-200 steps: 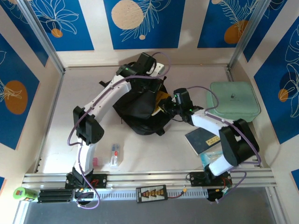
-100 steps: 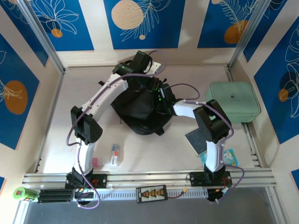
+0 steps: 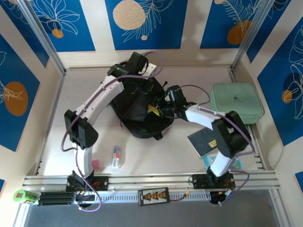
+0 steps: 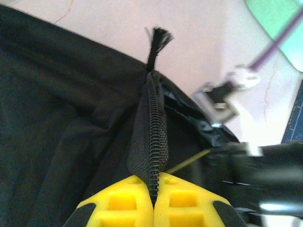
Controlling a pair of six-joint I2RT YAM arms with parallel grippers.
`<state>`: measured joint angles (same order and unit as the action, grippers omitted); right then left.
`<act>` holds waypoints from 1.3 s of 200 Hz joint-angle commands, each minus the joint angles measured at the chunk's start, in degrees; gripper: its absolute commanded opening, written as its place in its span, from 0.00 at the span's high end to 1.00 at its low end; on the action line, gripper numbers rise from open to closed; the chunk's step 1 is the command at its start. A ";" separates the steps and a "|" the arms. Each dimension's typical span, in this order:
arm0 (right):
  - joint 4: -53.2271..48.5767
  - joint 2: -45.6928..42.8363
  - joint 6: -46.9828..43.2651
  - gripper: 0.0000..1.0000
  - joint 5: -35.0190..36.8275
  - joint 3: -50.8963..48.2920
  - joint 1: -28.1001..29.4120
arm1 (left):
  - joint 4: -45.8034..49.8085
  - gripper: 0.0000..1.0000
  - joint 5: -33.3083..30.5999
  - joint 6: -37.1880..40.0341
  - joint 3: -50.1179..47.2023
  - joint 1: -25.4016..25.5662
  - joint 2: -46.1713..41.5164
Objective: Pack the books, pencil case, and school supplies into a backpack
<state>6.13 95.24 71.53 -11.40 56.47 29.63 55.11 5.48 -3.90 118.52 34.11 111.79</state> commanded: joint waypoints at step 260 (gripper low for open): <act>-34.92 -13.99 -13.70 0.20 18.86 -15.88 -24.19 | -14.57 0.00 5.40 -6.44 -29.47 -6.25 -22.01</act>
<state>-30.87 79.33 56.64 11.84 40.73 3.79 41.25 9.65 -8.64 89.38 28.23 88.82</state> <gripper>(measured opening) 0.806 0.997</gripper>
